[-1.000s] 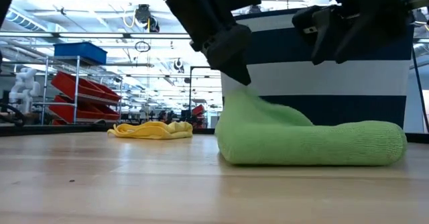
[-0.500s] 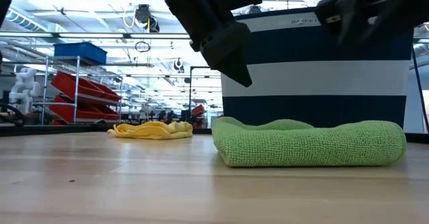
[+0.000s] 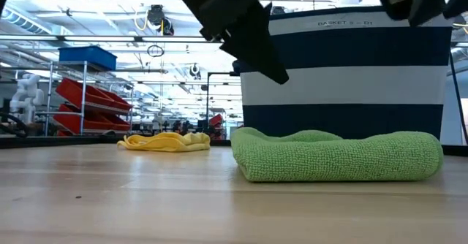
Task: Fold towel
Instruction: Fold the green towel
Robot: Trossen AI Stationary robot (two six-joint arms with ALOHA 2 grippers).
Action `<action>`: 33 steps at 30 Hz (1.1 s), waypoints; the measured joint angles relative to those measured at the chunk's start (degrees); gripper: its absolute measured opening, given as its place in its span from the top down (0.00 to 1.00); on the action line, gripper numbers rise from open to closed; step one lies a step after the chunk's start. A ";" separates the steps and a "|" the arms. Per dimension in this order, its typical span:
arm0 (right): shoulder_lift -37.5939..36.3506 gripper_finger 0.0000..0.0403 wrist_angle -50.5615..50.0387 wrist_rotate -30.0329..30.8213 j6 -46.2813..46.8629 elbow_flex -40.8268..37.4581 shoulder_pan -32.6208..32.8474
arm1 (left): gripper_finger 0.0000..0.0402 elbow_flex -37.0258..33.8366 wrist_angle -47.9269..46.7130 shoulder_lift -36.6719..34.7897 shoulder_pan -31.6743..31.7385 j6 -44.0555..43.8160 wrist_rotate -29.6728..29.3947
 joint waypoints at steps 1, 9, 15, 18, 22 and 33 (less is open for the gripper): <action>-1.01 0.67 -0.47 1.44 0.13 0.00 0.72 | 0.47 0.00 0.26 0.00 -0.23 -0.01 0.00; -7.86 0.67 -1.90 8.53 1.01 -0.04 7.55 | 0.47 -0.02 2.98 0.23 -0.56 0.00 5.70; -12.21 0.67 1.94 11.97 1.44 -4.94 10.96 | 0.47 -0.04 4.98 2.56 -0.18 1.11 7.37; -15.23 0.67 6.89 12.06 1.95 -10.09 11.70 | 0.47 -0.04 6.55 4.42 0.32 1.28 9.00; -18.25 0.67 15.15 10.93 3.08 -16.53 12.66 | 0.47 -0.07 7.18 5.42 0.43 1.46 9.27; -13.38 0.67 47.23 10.18 3.64 -33.05 14.14 | 0.47 -0.11 8.70 7.05 4.51 -0.47 15.91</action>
